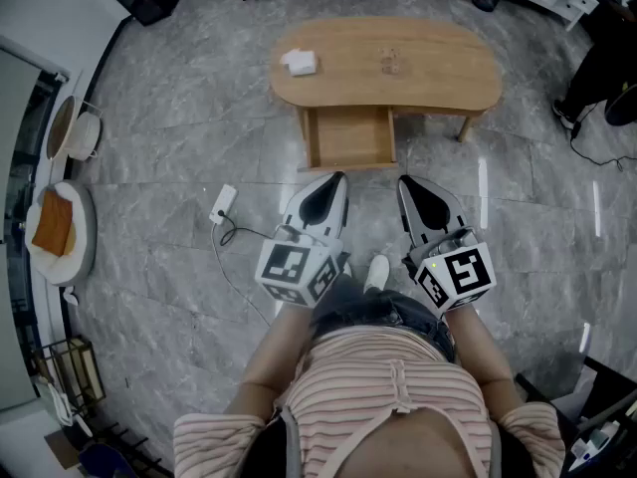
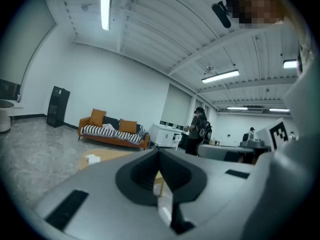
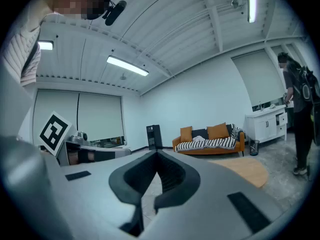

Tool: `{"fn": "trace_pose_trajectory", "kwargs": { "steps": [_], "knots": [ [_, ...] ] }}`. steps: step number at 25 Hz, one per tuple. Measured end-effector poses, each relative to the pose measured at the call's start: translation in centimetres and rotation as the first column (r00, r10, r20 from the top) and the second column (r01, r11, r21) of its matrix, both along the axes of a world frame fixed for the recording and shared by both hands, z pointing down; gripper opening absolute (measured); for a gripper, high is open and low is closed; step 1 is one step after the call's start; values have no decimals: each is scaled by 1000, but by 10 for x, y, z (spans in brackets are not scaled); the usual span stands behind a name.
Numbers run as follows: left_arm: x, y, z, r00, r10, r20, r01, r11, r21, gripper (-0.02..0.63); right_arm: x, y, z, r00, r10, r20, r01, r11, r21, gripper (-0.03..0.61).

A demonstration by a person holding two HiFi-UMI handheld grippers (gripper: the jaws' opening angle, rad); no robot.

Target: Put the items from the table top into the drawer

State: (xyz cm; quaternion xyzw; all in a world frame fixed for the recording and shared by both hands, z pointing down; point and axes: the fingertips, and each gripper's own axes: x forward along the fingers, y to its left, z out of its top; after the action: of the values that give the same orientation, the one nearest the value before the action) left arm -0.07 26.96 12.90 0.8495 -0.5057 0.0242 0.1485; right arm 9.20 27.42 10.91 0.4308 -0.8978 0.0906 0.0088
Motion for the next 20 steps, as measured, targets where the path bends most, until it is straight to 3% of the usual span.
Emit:
{"fn": "trace_pose_trajectory", "kwargs": {
  "steps": [9,20],
  "knots": [
    [7,4,-2,1000,-10,8,10,1000,11,14,13,4,4,1000,3,9,-3,1000,-1,8],
    [-22,11,10,989,-145,-3,145,989,-13,14,33,-3,11,999,-33,12,33,999,-6,8]
  ]
}}
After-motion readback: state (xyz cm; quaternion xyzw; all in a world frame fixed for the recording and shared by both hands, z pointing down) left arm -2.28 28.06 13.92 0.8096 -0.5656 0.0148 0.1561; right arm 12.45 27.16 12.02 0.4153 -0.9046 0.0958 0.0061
